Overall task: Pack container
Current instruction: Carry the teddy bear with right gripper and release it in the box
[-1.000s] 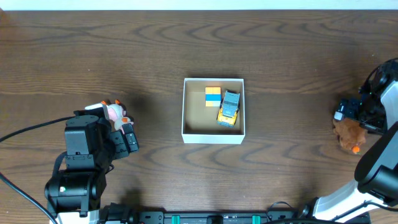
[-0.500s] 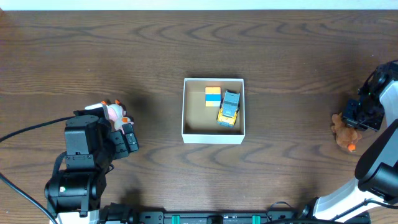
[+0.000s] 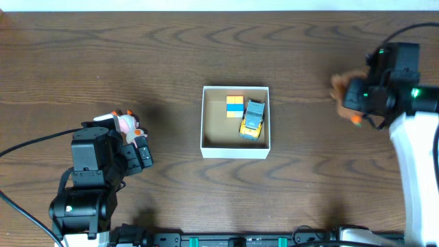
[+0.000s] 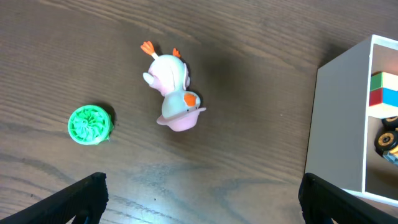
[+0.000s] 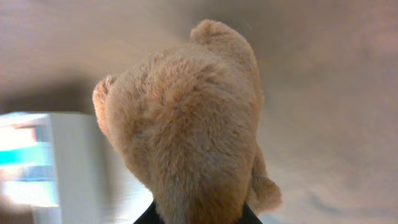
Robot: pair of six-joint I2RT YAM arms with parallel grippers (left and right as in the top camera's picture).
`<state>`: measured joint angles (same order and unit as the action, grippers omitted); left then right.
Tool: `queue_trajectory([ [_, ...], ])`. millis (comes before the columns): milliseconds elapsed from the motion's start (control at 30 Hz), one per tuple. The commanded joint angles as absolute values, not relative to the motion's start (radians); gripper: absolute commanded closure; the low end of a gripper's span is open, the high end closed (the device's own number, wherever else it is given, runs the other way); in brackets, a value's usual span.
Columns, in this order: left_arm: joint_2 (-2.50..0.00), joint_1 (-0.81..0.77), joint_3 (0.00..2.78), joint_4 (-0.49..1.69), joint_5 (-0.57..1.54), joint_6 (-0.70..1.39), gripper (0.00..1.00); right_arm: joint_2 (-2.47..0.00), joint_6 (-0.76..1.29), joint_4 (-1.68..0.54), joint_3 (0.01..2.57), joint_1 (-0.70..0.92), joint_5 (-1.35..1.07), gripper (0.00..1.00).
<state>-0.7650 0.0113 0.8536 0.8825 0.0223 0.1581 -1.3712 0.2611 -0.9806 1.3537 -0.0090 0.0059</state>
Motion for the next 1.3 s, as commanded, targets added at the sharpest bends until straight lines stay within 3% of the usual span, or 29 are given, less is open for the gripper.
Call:
queue_trajectory([
  [0,-0.763,0.012,0.871,0.882,0.016,0.163,0.02,-1.301,0.463,-0.938,1.369,0.153,-0.012,0.96],
  [100,-0.763,0.012,0.871,0.882,0.016,0.163,0.02,-1.298,0.518,-0.85,1.369,0.309,-0.001,0.94],
  [267,-0.763,0.012,0.871,0.882,0.016,0.163,0.02,-1.38,0.589,-0.728,1.369,0.527,0.112,0.99],
  [500,-0.763,0.012,0.871,0.883,0.016,0.164,0.02,-1.591,0.704,-0.651,1.369,0.691,0.134,0.99],
  [900,-0.763,0.012,0.871,0.883,0.016,0.163,0.02,-1.795,0.844,-0.62,1.369,0.78,0.115,0.99],
  [1267,-0.763,0.012,0.871,0.886,0.016,0.163,0.02,-1.835,0.924,-0.598,1.367,0.781,0.116,0.97],
])
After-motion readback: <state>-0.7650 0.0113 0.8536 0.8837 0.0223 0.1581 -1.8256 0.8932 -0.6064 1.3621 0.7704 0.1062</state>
